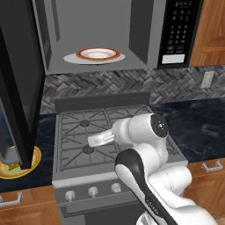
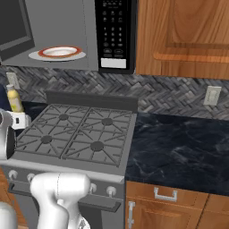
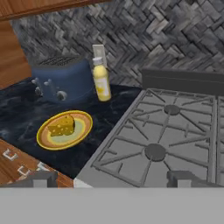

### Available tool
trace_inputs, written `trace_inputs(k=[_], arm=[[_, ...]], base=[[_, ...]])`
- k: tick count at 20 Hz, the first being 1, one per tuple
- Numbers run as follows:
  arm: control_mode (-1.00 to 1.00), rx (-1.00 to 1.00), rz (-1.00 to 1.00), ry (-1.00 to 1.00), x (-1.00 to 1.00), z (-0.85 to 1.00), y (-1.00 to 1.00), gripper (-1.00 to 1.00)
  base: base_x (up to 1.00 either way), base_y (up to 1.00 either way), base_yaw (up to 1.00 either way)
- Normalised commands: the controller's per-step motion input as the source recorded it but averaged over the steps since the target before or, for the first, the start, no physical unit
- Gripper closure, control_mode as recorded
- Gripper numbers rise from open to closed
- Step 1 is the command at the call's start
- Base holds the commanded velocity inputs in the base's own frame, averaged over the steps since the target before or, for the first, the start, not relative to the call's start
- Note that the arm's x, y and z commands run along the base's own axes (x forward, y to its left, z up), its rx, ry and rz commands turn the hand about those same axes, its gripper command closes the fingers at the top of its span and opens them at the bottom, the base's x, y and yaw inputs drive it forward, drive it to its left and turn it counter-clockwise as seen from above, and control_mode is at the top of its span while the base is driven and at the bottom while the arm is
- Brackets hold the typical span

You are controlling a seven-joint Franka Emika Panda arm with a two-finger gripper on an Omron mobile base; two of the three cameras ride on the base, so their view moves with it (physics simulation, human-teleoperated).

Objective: Pick the cheese from the counter and place it in the microwave.

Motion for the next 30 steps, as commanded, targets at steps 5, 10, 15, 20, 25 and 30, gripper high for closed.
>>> trace_inputs(k=[5, 10, 15, 20, 25, 30], arm=[[-1.0, 0.18, 0.55, -0.03, 0.02, -0.17, 0.18, -1.0], [-1.0, 0.16, 0.43, -0.04, 0.15, -0.28, 0.54, -1.0], [-1.0, 0.13, 0.38, -0.02, 0.26, -0.36, 0.7, -1.0], [-1.0, 0.08, 0.36, 0.0, 0.41, -0.26, 0.72, -1.0], [-1.0, 0.0, 0.31, 0.0, 0.12, -0.07, 0.92, -1.0], [-1.0, 0.0, 0.26, 0.0, 0.02, 0.0, 0.78, -1.0]], base=[[0.0, 0.0, 0.0], [0.0, 0.0, 0.0], [0.0, 0.0, 0.0], [0.0, 0.0, 0.0], [0.0, 0.0, 0.0], [0.0, 0.0, 0.0]])
